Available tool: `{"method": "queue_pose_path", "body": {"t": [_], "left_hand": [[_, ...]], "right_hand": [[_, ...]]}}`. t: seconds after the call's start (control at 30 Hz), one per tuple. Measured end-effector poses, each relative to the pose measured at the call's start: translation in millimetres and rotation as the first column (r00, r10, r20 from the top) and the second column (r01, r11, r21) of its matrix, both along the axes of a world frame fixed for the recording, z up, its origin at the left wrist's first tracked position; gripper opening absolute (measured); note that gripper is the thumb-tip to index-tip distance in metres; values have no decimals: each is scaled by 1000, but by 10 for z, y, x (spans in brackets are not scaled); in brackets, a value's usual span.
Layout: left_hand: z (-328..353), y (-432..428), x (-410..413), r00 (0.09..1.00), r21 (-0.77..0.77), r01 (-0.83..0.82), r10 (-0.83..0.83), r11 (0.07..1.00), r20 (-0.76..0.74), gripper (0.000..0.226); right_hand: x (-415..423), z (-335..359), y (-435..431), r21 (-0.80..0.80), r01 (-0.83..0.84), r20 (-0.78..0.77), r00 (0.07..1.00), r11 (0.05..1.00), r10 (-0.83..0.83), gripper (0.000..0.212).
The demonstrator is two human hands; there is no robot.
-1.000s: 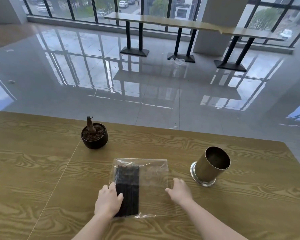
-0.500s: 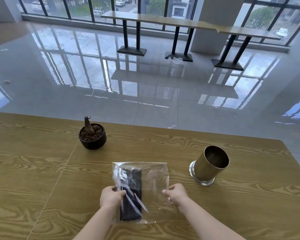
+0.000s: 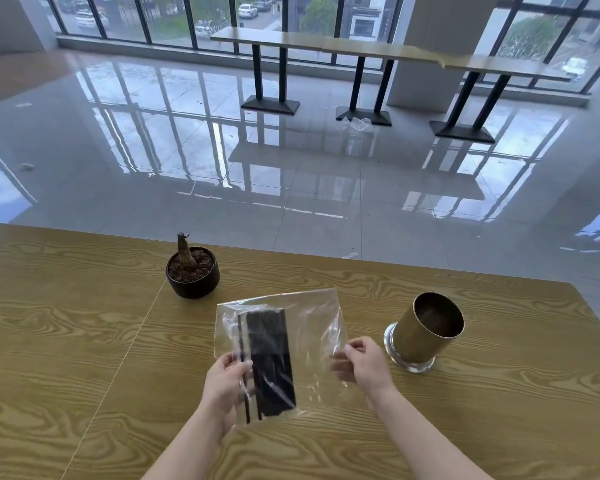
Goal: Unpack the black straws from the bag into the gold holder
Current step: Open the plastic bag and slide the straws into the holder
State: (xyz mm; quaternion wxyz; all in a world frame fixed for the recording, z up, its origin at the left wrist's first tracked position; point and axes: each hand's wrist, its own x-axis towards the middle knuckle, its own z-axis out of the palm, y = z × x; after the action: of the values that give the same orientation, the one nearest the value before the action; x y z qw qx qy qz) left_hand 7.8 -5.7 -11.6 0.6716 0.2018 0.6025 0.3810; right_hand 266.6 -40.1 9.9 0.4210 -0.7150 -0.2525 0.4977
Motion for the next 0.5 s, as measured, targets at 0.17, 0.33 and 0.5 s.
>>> {"method": "queue_pose_path", "body": {"t": [0.17, 0.33, 0.5], "left_hand": [[262, 31, 69, 971, 78, 40, -58, 996, 232, 28], [428, 67, 163, 965, 79, 141, -154, 987, 210, 54], [457, 96, 185, 950, 156, 87, -129, 984, 284, 60]], "right_hand": [[-21, 542, 160, 229, 0, 80, 997, 973, -19, 7], [18, 852, 205, 260, -75, 186, 982, 963, 27, 8], [123, 905, 136, 275, -139, 298, 953, 951, 53, 12]]}}
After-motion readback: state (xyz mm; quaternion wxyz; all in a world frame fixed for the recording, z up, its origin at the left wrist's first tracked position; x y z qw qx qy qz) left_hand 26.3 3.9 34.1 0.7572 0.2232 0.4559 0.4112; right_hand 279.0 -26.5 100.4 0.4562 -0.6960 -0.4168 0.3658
